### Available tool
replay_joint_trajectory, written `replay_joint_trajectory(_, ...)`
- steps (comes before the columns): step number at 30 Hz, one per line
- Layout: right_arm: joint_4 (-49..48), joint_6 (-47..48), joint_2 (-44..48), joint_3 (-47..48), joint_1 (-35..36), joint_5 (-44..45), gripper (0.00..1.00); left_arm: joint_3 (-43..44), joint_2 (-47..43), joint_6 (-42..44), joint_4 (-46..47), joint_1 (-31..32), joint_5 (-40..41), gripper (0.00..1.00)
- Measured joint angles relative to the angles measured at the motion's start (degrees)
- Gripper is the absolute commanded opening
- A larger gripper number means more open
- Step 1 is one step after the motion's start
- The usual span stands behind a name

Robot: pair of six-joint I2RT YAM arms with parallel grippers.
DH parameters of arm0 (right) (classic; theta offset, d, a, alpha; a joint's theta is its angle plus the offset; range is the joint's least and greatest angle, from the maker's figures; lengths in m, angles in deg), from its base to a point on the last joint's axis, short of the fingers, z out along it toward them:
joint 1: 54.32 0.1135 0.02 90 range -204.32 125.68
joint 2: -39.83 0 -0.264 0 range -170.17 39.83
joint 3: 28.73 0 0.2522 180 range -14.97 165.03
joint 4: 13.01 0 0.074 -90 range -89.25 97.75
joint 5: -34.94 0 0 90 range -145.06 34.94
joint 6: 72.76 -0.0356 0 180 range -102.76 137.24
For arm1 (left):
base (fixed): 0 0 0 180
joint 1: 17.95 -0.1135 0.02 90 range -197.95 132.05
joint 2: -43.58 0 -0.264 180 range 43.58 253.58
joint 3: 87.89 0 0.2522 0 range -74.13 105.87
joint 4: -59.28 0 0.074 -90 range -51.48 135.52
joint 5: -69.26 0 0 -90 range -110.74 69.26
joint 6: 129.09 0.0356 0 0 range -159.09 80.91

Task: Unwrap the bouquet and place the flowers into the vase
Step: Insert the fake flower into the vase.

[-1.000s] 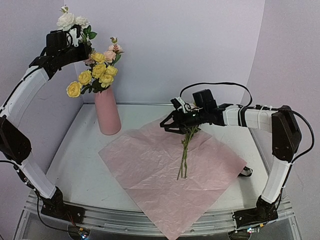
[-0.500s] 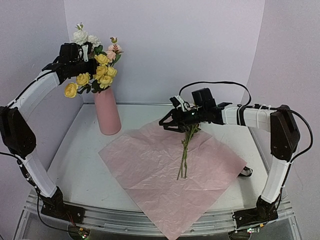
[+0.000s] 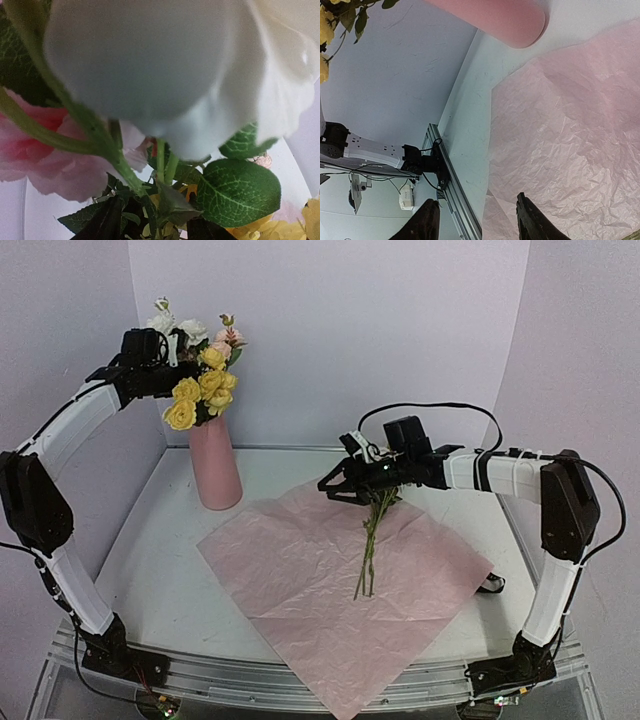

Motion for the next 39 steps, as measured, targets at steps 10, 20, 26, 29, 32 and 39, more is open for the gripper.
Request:
replay_joint_trajectory(10, 0.0, 0.1, -0.1, 0.0, 0.0, 0.0, 0.54, -1.4, -2.4, -4.9, -0.3, 0.0, 4.8, 0.63)
replay_joint_trajectory(20, 0.0, 0.2, -0.1, -0.1, 0.0, 0.0, 0.56, -8.5, -13.2, -10.7, -1.3, 0.0, 9.9, 0.82)
replay_joint_trajectory(26, 0.0, 0.2, -0.1, -0.5, 0.0, 0.0, 0.56, -10.1, -19.4, -14.3, -1.2, 0.0, 9.5, 0.84)
replay_joint_trajectory(29, 0.0, 0.3, -0.1, -0.5, 0.0, 0.7, 0.56, -10.3, -21.6, -16.4, -1.2, 0.0, 9.5, 0.85)
replay_joint_trajectory(32, 0.6, 0.6, 0.1, -0.5, -0.3, 3.0, 0.56, -10.3, -23.8, -17.3, -1.2, 0.0, 8.3, 0.85)
replay_joint_trajectory(39, 2.0, 0.0, 4.7, -5.9, -3.2, 9.6, 0.56, -10.3, -29.1, -19.1, -1.1, 0.0, 0.5, 0.85)
